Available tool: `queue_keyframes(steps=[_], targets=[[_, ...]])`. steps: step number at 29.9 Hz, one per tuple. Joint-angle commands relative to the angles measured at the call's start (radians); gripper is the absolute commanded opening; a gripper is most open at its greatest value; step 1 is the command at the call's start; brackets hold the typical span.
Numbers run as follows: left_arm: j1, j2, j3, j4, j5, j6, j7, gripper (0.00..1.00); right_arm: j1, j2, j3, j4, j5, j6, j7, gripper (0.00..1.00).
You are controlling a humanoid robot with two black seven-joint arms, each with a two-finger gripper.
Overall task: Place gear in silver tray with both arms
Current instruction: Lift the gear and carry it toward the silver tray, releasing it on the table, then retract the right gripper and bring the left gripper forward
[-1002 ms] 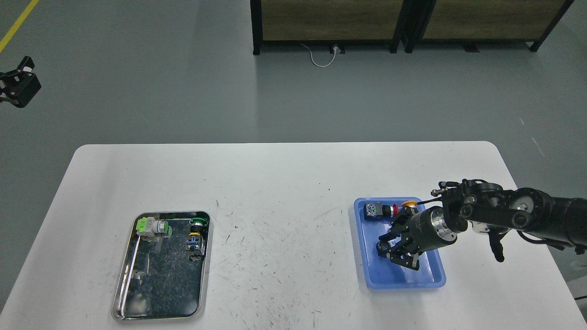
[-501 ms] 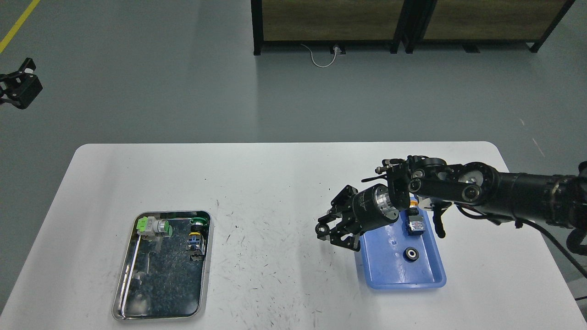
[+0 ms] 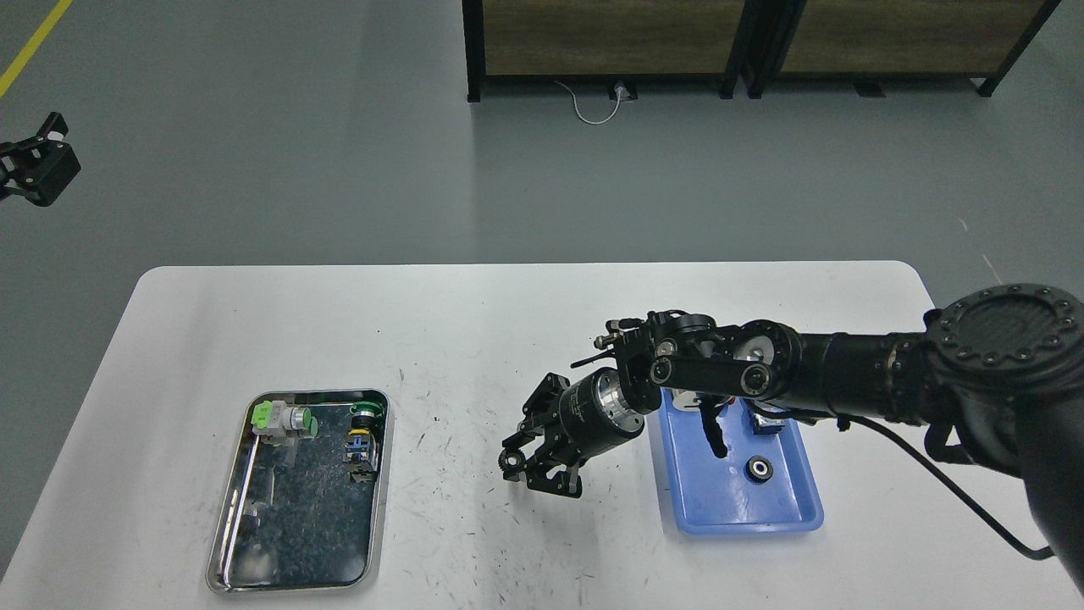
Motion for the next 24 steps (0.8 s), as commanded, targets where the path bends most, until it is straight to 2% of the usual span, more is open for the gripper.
queue_keyframes(steps=[1, 7, 15, 19, 24], targets=[[0.002, 0.004, 0.0, 0.0, 0.0, 0.0, -0.004, 1.0, -0.001, 0.037, -0.002, -0.027, 0.001, 0.0, 0.004, 0.38], [0.018, 0.009, 0.0, 0.0, 0.0, -0.002, -0.007, 1.0, -0.003, 0.068, -0.002, -0.071, 0.001, 0.001, 0.026, 0.51], [0.018, 0.014, -0.002, -0.002, -0.002, -0.005, -0.008, 1.0, -0.008, 0.068, 0.003, -0.096, 0.001, 0.0, 0.027, 0.61], [0.02, 0.015, -0.002, -0.002, -0.002, -0.014, -0.01, 1.0, 0.012, 0.068, 0.02, -0.117, 0.043, -0.002, 0.026, 0.69], [0.018, 0.015, -0.002, -0.002, 0.0, -0.054, -0.01, 1.0, 0.032, -0.05, 0.05, -0.122, 0.062, -0.012, 0.021, 0.79]])
